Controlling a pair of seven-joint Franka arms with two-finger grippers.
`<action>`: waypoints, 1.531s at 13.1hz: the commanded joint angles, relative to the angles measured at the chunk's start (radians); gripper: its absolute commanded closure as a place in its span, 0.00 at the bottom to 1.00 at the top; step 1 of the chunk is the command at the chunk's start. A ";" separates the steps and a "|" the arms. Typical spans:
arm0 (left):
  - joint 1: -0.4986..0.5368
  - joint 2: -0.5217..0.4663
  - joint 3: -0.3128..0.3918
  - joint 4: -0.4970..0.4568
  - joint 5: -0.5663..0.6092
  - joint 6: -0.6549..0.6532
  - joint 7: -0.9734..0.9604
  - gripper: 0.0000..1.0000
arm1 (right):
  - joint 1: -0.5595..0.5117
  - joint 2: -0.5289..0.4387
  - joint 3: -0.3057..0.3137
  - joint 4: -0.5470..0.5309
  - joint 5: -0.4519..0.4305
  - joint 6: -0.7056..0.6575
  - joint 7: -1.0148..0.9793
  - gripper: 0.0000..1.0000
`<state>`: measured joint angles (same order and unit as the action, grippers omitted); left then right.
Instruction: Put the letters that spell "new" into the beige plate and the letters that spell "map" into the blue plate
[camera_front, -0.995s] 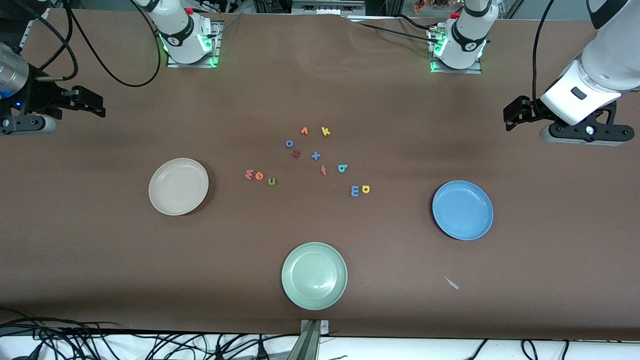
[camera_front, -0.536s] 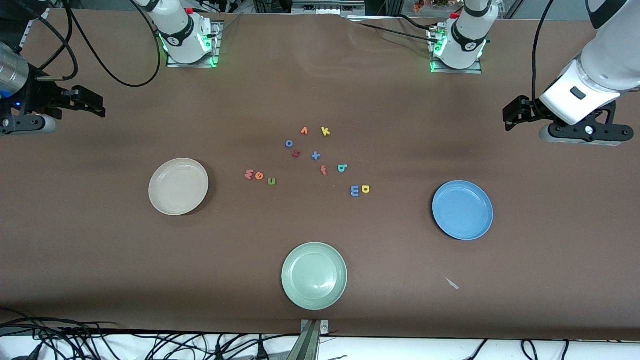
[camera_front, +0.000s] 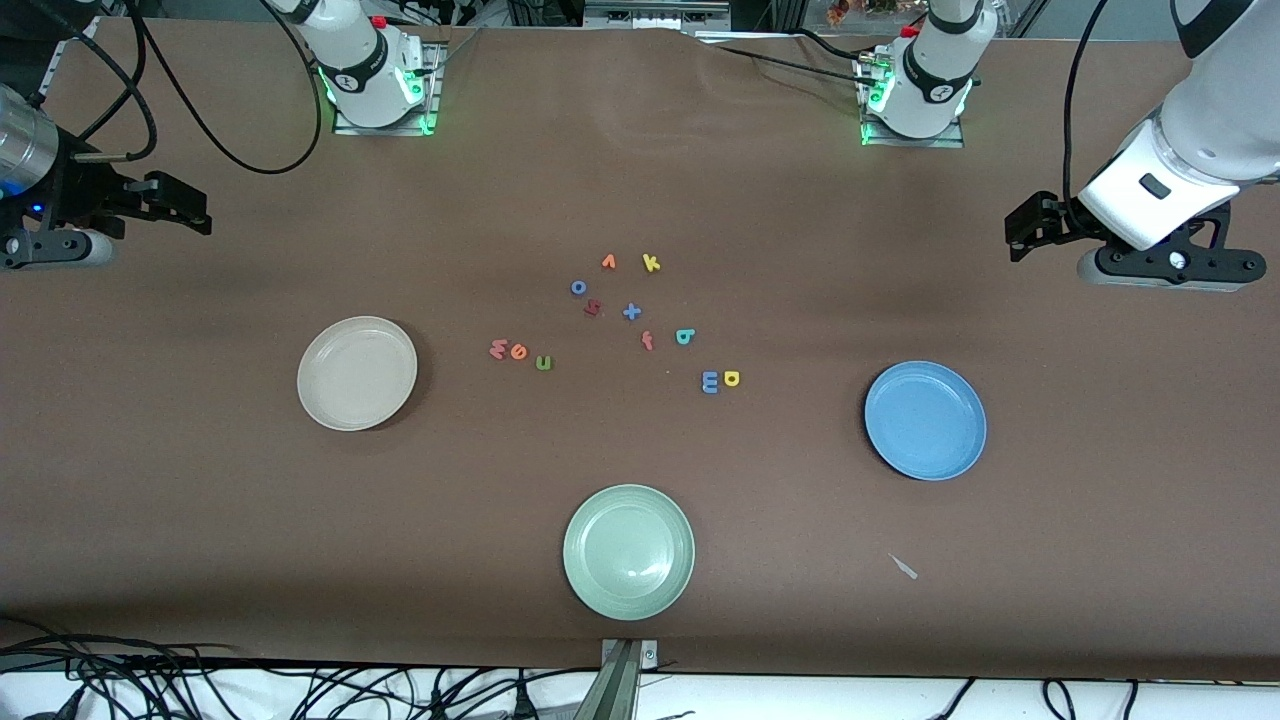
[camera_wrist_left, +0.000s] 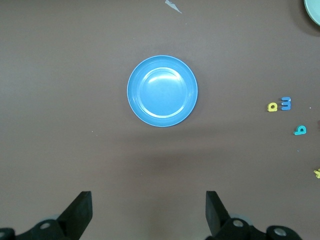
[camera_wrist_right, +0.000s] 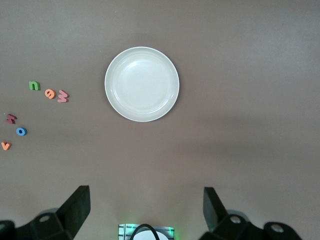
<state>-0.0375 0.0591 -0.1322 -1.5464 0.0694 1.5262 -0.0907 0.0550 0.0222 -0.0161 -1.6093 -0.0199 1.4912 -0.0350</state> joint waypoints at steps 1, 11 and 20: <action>-0.002 0.013 0.002 0.031 -0.016 -0.020 0.019 0.00 | 0.003 0.002 0.004 0.015 -0.006 -0.016 0.017 0.00; -0.001 0.016 0.002 0.031 -0.014 -0.017 0.020 0.00 | 0.002 0.005 0.002 0.015 -0.008 -0.012 0.017 0.00; -0.001 0.016 0.002 0.031 -0.016 -0.017 0.019 0.00 | 0.029 0.004 0.005 0.022 -0.017 -0.003 0.018 0.00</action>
<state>-0.0378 0.0614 -0.1322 -1.5464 0.0694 1.5262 -0.0907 0.0794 0.0232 -0.0135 -1.6085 -0.0217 1.4940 -0.0337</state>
